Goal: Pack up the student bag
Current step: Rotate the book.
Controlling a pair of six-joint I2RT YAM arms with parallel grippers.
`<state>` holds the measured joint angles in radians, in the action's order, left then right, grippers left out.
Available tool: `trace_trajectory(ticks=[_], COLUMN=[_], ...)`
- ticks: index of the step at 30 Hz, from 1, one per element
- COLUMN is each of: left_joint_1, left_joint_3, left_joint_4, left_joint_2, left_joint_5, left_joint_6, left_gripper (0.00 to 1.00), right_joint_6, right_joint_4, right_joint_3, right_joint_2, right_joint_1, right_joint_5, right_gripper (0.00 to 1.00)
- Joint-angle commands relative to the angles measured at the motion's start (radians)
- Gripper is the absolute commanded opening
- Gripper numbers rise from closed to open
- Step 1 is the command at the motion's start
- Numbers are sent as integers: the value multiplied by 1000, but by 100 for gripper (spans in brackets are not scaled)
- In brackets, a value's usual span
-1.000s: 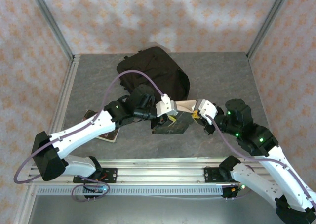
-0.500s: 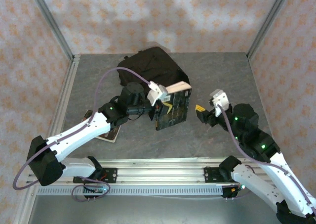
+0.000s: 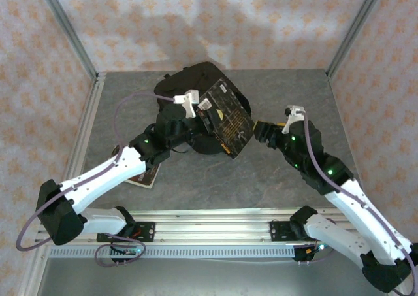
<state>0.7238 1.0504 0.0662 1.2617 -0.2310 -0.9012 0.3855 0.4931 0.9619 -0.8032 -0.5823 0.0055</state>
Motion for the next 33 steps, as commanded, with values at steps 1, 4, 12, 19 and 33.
trace_trajectory(ticks=[1, 4, 12, 19, 33], left_joint_1=[-7, -8, -10, -9, -23], left_joint_3=[-9, 4, 14, 34, 29], left_joint_4=[127, 111, 91, 90, 58], left_joint_2=[-56, -61, -76, -54, -41], left_joint_5=[90, 93, 110, 65, -3], left_joint_6=[-167, -171, -173, -203, -240], left_gripper=[0, 0, 0, 0, 50], right_joint_6=[371, 647, 993, 1070, 987], right_joint_4=[-26, -237, -602, -830, -707], right_joint_3=[30, -88, -287, -361, -387], right_joint_2=[-64, -73, -67, -99, 50], right_joint_1=[29, 30, 30, 30, 30], right_joint_5=[-138, -253, -300, -308, -161], right_gripper=[84, 95, 100, 89, 3])
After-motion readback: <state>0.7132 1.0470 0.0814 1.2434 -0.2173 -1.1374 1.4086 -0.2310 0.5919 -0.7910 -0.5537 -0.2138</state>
